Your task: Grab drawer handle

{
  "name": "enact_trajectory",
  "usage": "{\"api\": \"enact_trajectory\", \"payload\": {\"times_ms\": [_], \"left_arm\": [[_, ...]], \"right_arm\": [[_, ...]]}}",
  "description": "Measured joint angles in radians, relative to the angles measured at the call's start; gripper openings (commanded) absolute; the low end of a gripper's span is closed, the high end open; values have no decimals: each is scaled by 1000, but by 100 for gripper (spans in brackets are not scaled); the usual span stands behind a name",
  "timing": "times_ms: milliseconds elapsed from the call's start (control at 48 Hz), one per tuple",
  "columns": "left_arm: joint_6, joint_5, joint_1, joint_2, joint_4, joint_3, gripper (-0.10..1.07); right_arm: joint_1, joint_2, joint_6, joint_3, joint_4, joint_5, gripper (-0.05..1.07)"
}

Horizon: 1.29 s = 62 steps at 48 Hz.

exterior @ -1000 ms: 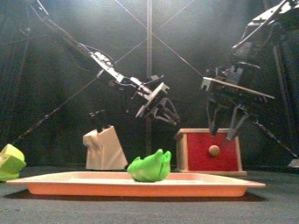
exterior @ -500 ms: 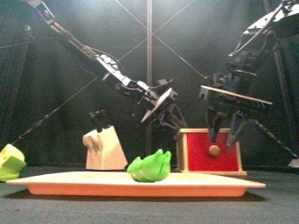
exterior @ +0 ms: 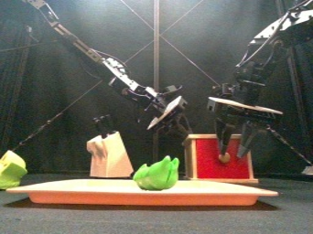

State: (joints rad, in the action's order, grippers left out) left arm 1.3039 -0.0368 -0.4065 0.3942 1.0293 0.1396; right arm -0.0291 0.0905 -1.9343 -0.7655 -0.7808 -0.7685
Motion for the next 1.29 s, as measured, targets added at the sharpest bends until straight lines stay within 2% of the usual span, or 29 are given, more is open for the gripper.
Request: {"api": "enact_trajectory", "payload": {"times_ms": [396,896,1292], "left_arm": [[0,3,0,0,0,0,53],[0,3,3,2,-2,0,53],[0,3,3,2,-2,0,53]], "right_arm": [[-37,-48,-17,11,-3,44,81],[-38,-117,-41,78,6,14,56],[-38,-121,-40,84,9,-11,54]]}}
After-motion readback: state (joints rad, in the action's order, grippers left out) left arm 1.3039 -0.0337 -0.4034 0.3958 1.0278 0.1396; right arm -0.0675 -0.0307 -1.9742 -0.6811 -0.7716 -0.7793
